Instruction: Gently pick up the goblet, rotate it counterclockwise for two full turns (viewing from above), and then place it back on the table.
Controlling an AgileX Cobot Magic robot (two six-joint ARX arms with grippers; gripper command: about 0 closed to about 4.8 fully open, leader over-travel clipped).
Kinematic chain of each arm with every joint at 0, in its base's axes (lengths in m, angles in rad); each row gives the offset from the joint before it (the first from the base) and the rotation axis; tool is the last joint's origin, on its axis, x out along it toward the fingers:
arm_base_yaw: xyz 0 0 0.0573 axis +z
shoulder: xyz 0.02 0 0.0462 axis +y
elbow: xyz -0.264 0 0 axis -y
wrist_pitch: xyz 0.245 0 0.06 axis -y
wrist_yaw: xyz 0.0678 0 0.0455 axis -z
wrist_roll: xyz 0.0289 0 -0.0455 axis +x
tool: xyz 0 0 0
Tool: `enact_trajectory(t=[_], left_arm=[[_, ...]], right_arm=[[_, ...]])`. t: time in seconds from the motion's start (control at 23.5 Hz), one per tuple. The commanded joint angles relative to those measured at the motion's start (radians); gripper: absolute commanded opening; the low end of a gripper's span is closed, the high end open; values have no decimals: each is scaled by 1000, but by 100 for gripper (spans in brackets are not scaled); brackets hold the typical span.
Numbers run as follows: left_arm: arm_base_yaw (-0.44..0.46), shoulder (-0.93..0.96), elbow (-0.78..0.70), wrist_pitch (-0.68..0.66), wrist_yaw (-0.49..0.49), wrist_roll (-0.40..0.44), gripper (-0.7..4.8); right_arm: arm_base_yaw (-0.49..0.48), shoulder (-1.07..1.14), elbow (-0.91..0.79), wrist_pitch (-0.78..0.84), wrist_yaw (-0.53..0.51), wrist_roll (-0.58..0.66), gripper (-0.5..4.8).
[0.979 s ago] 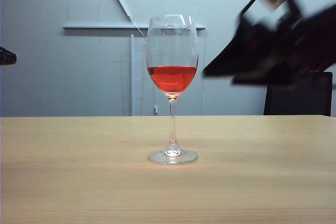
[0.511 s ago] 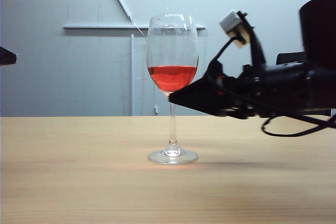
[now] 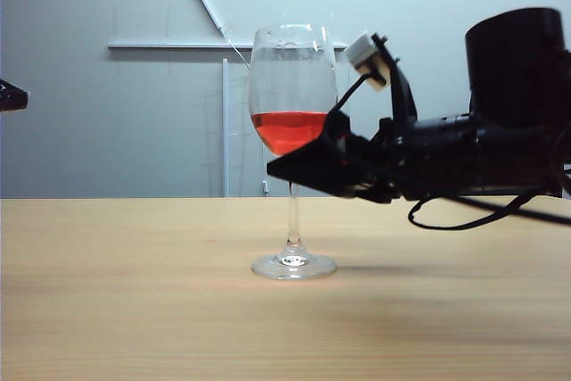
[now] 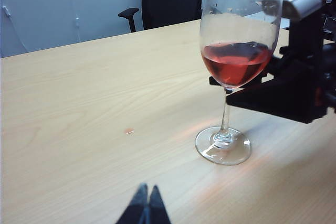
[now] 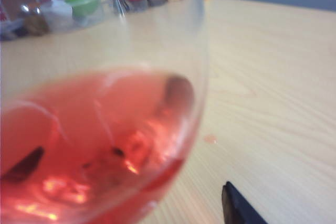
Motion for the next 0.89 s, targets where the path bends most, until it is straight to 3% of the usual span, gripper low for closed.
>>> enact_trajectory(t=[0.04, 0.26, 0.43, 0.68, 0.81, 0.89], left_arm=[[-1, 1, 3, 10, 2, 0, -5], [-1, 1, 3, 10, 2, 0, -5], [-1, 0, 3, 10, 2, 0, -5], [-1, 0, 3, 10, 2, 0, -4], [-1, -7, 3, 11, 1, 0, -5], [-1, -8, 3, 10, 1, 0, -5]], right_arm=[[14, 10, 17, 14, -5, 0, 372], [46, 32, 36, 14, 0, -3, 361], [68, 37, 47, 17, 31, -3, 322], [72, 37, 52, 21, 44, -2, 221], [72, 37, 52, 21, 44, -2, 133], [72, 37, 52, 22, 45, 10, 114]])
